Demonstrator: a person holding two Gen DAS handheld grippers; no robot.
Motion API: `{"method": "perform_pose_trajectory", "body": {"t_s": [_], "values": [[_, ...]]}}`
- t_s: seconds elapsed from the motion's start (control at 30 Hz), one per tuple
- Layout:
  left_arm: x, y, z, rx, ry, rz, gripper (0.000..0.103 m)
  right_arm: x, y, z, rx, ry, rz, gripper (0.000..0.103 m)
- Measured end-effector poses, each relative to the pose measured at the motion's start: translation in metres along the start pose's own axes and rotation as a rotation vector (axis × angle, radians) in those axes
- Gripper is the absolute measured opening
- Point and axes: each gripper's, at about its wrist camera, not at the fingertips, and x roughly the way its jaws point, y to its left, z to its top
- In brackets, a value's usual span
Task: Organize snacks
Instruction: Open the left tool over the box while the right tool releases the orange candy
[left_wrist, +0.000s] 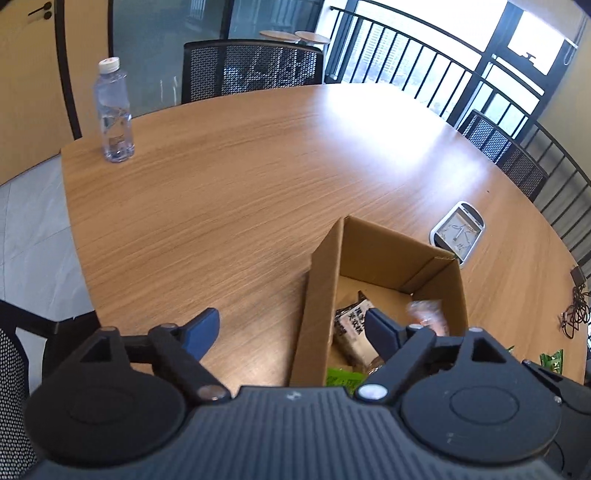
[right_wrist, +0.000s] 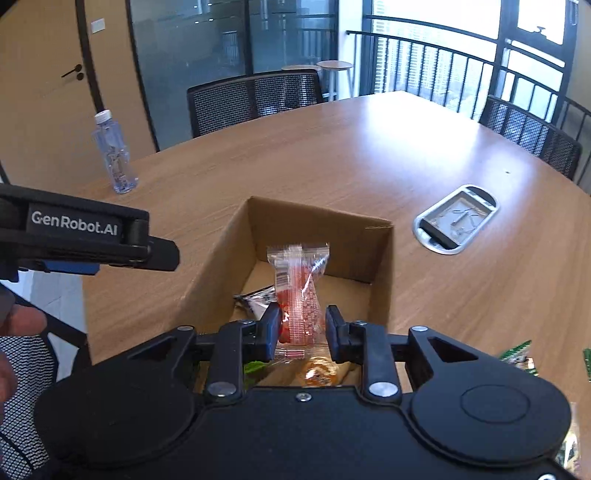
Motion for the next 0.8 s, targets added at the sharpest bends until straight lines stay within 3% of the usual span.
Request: {"method": "perform_pose_trajectory", "body": {"t_s": [0.03, 0.1, 0.33, 0.47, 0.67, 0.8], "values": [[-0.001, 0.001, -0.001, -0.001, 0.002, 0.011, 0.089, 0.000, 0.002, -0.001, -0.006, 0.002, -0.007, 0.044], [-0.002, 0.003, -0.002, -0.005, 0.002, 0.027, 0.091, -0.004, 0.003, -0.003, -0.006, -0.001, -0.007, 0.052], [-0.007, 0.000, -0.009, -0.025, 0.004, 0.022, 0.095, -0.020, -0.006, -0.014, 0.018, 0.008, -0.005, 0.052], [-0.013, -0.008, -0.015, -0.020, -0.018, 0.020, 0.103, -0.031, -0.014, -0.021, 0.030, 0.008, -0.011, 0.053], [-0.024, -0.022, -0.027, -0.014, -0.029, 0.011, 0.103, -0.048, -0.030, -0.033, 0.050, -0.001, -0.021, 0.064], [-0.033, -0.032, -0.037, -0.005, -0.038, 0.002, 0.103, -0.061, -0.040, -0.041, 0.056, -0.017, -0.030, 0.081]]}}
